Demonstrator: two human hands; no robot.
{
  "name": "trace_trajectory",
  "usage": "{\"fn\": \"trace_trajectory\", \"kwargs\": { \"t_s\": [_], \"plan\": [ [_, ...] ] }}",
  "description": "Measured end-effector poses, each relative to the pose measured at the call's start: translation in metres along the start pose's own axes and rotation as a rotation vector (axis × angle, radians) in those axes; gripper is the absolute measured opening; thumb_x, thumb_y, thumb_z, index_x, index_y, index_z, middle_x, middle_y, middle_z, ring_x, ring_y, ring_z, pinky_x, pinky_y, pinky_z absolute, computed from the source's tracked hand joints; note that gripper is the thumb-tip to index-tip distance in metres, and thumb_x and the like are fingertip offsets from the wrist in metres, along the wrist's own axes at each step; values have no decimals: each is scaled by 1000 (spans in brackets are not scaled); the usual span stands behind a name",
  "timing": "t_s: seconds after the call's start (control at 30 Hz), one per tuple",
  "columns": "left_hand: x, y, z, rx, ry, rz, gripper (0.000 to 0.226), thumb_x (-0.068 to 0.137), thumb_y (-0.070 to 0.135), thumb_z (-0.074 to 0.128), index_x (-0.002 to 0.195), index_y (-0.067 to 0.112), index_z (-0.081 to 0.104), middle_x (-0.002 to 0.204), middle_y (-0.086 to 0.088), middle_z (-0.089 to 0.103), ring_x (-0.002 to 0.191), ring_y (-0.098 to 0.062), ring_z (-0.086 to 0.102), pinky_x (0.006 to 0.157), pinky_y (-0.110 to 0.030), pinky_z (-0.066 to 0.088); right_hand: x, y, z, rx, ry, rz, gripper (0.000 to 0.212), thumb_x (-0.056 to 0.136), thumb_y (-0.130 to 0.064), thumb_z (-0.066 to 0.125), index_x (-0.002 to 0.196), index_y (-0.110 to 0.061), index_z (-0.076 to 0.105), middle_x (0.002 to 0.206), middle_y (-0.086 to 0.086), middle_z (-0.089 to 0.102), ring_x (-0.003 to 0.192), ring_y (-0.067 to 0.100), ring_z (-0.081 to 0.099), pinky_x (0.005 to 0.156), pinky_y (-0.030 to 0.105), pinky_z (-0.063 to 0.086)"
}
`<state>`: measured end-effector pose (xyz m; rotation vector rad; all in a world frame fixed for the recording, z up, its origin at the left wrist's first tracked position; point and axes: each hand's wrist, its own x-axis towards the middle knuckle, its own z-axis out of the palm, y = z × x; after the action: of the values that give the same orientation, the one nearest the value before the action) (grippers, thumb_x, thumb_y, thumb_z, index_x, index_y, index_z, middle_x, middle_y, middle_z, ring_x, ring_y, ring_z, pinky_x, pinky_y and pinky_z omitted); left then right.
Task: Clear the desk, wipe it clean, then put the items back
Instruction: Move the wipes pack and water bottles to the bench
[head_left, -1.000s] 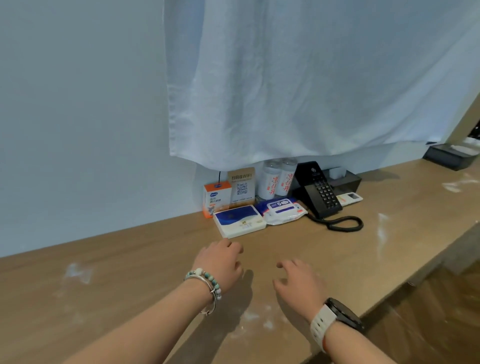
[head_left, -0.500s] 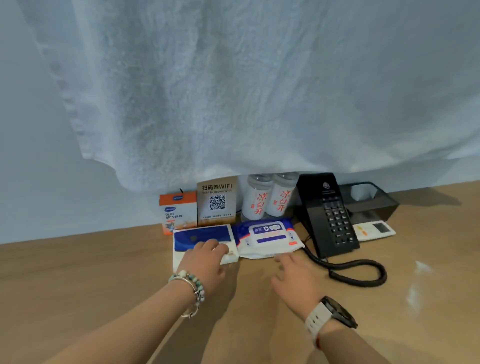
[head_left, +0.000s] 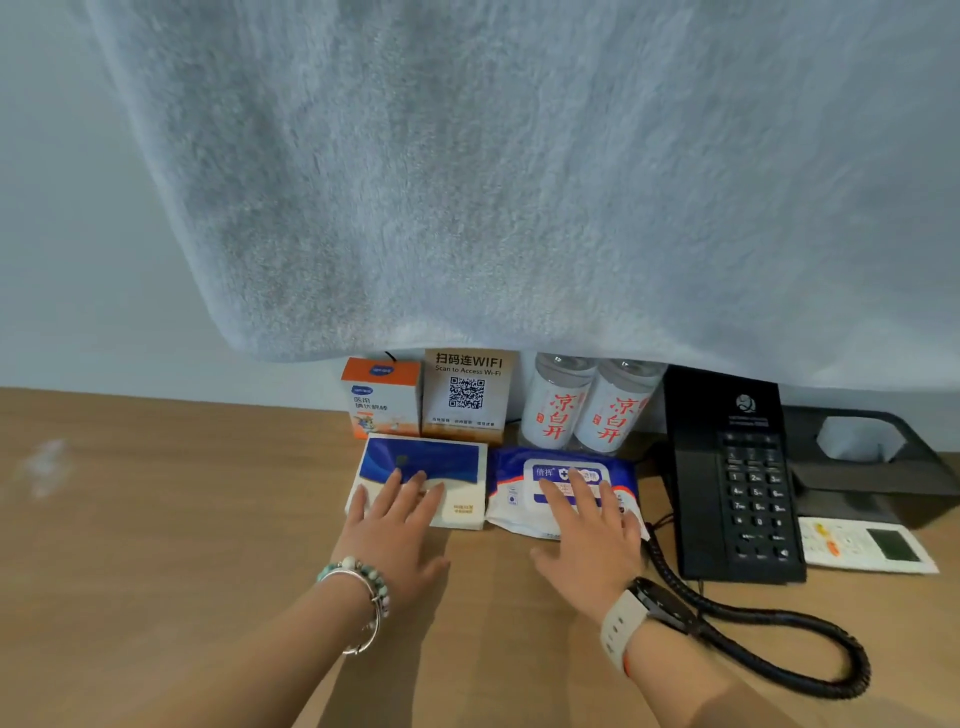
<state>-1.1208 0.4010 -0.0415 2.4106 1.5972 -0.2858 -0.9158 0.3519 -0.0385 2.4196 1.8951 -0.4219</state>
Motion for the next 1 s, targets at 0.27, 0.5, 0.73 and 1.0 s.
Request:
{"fn": "trace_trajectory", "kwargs": {
  "t_s": [0.27, 0.5, 0.73, 1.0],
  "plan": [
    [5, -6, -13, 9, -81, 53, 79, 89, 57, 44, 149, 32, -1, 158, 6, -6, 145, -20, -9, 117, -44, 0, 6, -4, -6, 20, -43, 19, 70, 92, -44, 48, 148, -40, 7, 159, -6, 2, 146, 28, -3, 115, 53, 9],
    [13, -14, -18, -11, -80, 92, 74, 89, 52, 47, 149, 35, 6, 158, 8, 2, 145, -21, -2, 117, -40, 4, 19, -4, -16, -31, -1, -2, 70, 85, -50, 54, 144, -37, 19, 153, -5, 19, 139, 26, 18, 110, 48, 22],
    [15, -18, -15, -22, -87, 105, 72, 91, 37, 49, 149, 34, 7, 158, 7, 3, 145, -22, 0, 117, -37, 7, 40, -6, -22, -52, -30, -53, 76, 69, -50, 70, 130, -27, 33, 139, -5, 37, 132, 22, 30, 110, 47, 21],
    [11, -15, -18, -14, -75, 103, 71, 91, 35, 49, 149, 32, 8, 158, 5, 4, 145, -24, 0, 117, -39, 7, 31, 0, -22, -71, -51, -65, 88, 64, -54, 71, 137, -32, 27, 140, -7, 34, 130, 20, 31, 109, 45, 24]
  ]
}}
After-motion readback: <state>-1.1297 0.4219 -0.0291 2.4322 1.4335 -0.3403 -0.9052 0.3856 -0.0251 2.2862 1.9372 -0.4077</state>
